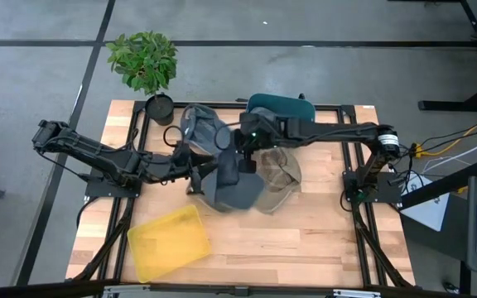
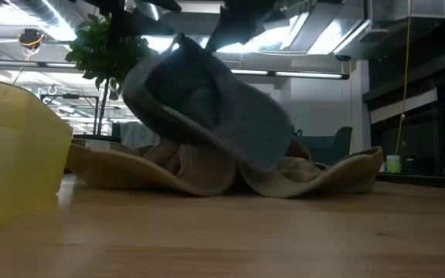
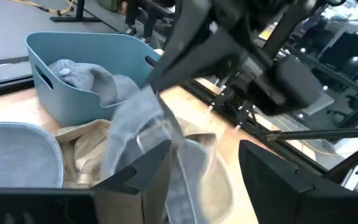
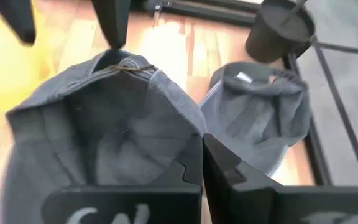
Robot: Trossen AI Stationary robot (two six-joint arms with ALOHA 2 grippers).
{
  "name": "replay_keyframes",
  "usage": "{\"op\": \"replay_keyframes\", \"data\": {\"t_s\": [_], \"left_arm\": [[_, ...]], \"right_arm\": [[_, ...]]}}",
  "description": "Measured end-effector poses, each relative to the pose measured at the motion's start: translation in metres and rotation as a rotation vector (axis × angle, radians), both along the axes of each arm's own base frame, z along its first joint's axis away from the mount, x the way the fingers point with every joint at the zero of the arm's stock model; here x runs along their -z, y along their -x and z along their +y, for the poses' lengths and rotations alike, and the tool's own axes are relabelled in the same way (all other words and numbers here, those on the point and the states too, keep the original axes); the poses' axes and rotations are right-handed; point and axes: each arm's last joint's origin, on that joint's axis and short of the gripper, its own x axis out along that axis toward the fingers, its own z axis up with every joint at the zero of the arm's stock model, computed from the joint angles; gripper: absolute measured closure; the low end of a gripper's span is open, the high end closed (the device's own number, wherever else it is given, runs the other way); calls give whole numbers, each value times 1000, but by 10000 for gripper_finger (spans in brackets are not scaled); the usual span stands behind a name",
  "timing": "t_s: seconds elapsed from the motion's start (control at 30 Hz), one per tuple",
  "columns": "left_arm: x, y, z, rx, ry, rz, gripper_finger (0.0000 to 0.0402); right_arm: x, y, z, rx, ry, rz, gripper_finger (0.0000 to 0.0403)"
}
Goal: Pick & Place hat
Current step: Put the bottom gray cap into the blue bin
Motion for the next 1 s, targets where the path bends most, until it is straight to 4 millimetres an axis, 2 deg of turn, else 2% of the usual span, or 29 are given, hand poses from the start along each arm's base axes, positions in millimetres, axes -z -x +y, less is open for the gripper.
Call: {"op": "replay_keyframes", "data": {"t_s": [0.13,0.3,0.43,0.6,0.7,0.87,1.0], "left_arm": [[-2,-2,4,16,-7,0,184],[-19,-5,12,40,-108,0,151],[-32,-6,18,53,-201,78,147],[-44,-2,27,51,-191,205,148],[-61,4,32,41,-185,220,148],[-92,17,38,58,-236,241,148],[-104,26,37,115,-297,297,148]], "right_arm": [[-7,0,-1,-6,11,-13,401],[-3,3,0,-10,10,37,401],[-3,3,0,-11,10,38,401],[-3,3,-1,-9,39,44,402],[-5,5,-1,-44,88,48,402],[-26,16,1,-107,164,-13,402],[-52,35,2,-176,156,-103,403]]}}
